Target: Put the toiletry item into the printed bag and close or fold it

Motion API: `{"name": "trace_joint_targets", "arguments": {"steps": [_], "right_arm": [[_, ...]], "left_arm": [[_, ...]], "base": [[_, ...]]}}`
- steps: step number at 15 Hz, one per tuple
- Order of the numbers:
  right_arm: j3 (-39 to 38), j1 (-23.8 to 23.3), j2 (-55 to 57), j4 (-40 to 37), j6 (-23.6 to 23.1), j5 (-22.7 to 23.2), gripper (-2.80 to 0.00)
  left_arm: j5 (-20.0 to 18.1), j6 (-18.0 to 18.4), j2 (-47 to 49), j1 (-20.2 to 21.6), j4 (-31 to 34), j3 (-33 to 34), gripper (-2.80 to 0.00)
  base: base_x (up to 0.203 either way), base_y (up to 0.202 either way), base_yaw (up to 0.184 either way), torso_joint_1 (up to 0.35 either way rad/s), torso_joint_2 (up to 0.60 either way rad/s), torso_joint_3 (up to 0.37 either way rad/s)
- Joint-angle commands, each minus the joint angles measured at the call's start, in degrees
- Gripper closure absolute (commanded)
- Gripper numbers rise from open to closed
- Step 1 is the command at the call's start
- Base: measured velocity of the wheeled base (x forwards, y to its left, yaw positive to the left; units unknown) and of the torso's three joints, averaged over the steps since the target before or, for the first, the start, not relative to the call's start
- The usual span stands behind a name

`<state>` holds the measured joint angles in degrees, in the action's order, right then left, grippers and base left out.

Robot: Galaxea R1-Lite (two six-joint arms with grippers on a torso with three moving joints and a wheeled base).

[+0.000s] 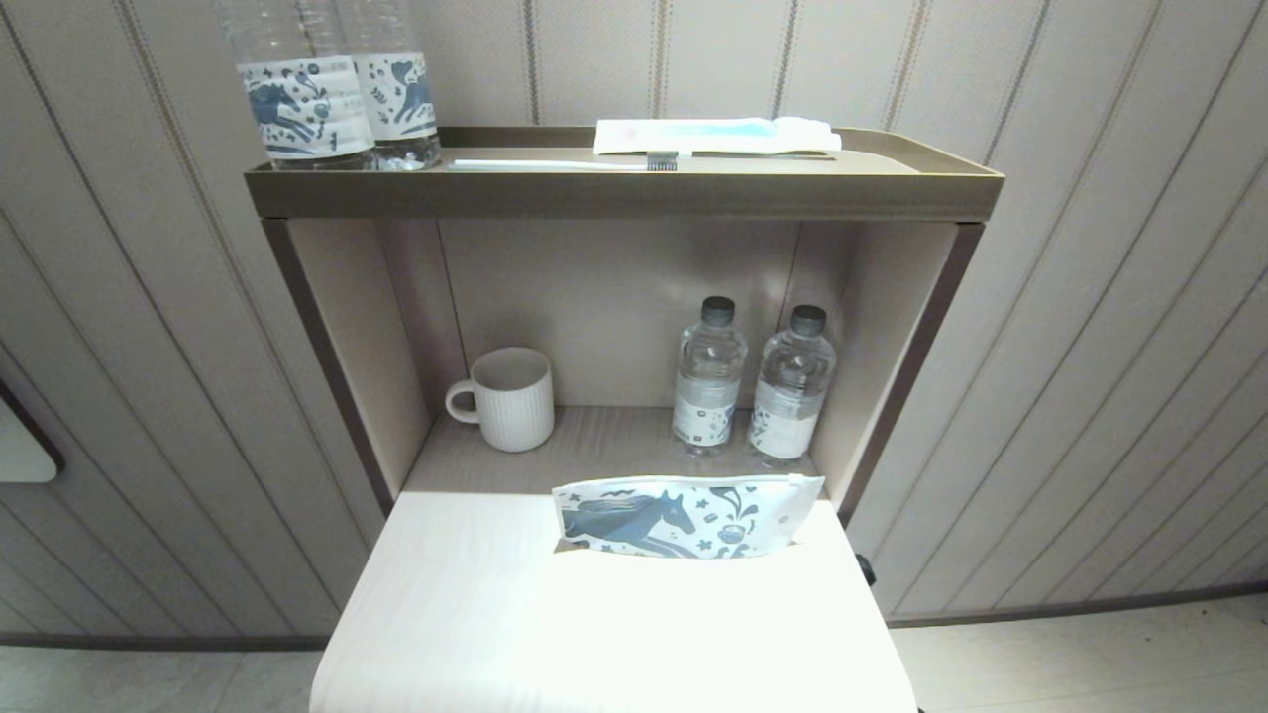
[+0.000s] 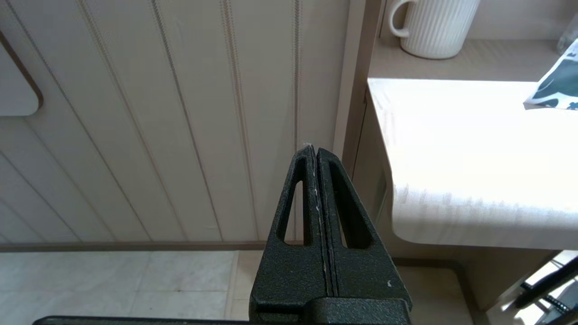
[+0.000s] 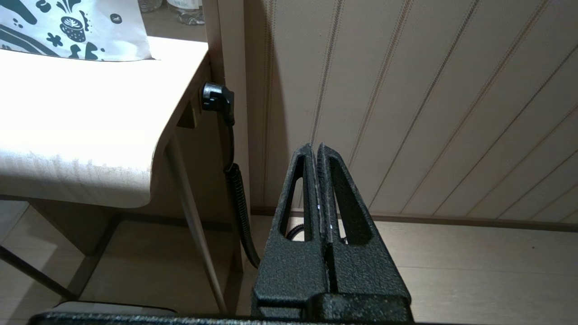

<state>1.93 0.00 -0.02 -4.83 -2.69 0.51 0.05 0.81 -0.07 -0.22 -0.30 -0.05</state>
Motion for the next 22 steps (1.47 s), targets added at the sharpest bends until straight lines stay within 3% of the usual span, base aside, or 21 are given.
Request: {"name": "trace_joint_targets", "arguments": {"steps": [1, 22], "right_arm": [[0.0, 0.0, 0.0, 0.0, 0.0, -0.1, 0.00], [0.2, -0.1, 0.0, -0.3, -0.4, 0.1, 0.00]], "left_arm": [[0.0, 0.0, 0.1, 0.0, 0.0, 0.0, 0.00], [-0.2, -0.4, 0.1, 0.0, -0.1, -0.1, 0.00]], "base": [[0.000, 0.000, 0.000, 0.000, 0.00, 0.000], [0.000, 0.000, 0.000, 0.000, 0.00, 0.000]]}}
